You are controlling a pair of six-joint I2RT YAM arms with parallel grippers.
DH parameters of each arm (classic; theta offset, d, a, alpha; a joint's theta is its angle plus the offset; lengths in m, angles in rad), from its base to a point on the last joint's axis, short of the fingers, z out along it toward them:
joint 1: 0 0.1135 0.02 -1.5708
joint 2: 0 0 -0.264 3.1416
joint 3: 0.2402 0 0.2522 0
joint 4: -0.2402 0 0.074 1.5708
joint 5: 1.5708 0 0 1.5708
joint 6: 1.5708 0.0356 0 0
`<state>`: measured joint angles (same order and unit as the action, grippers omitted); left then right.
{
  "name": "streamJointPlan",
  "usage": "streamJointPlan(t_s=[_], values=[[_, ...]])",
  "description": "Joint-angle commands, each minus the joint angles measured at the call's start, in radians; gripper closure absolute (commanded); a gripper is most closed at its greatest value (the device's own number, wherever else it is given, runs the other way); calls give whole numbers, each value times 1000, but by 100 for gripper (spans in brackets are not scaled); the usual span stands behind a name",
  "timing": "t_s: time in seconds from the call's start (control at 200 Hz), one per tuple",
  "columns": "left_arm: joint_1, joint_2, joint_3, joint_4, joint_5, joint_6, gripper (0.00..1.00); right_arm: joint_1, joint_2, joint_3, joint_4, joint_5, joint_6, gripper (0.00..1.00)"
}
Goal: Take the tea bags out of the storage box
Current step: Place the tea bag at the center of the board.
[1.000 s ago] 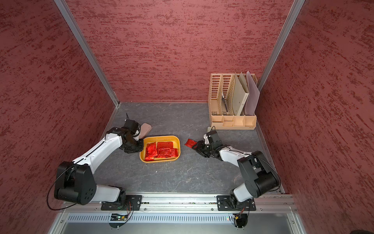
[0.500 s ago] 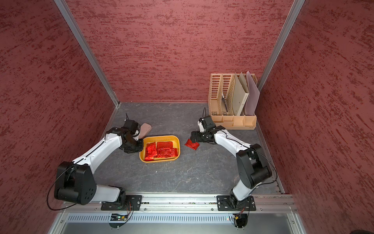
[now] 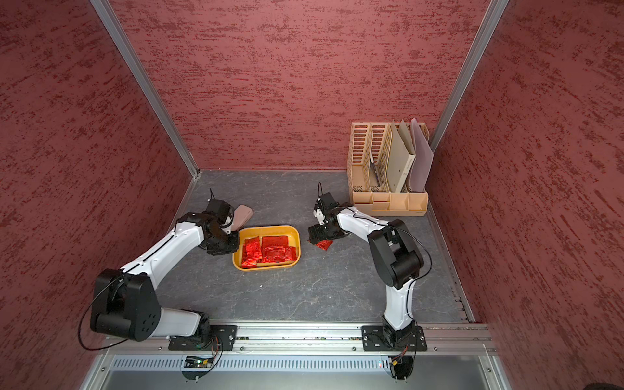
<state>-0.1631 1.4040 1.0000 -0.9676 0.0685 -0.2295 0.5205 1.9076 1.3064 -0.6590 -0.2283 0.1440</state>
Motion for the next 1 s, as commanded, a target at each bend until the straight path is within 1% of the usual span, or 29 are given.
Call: streamJointPlan(t_s=[0.0,0.165,0.245,0.351,0.541,0.646,0.892,0.997], values=[[10,-20,-8,21,-1,1,100,24,-40,-47,-17,-31,57,10],[10,-18,-6,21,3,2,100,31,-87,-107,-5,-53,158,13],[10,-17,-6,23,3,1,100,41,-86,-117,14,-25,189,14],[9,-18,-6,21,3,1,100,49,-54,-88,17,24,247,17],[9,-16,-6,21,5,1,100,91,23,0,-7,39,332,22],[10,-15,-6,21,5,1,100,95,37,12,14,14,370,24],[11,-13,-6,21,6,1,100,95,38,28,10,53,377,24],[11,-15,-6,22,4,1,100,95,18,36,-10,83,358,23]])
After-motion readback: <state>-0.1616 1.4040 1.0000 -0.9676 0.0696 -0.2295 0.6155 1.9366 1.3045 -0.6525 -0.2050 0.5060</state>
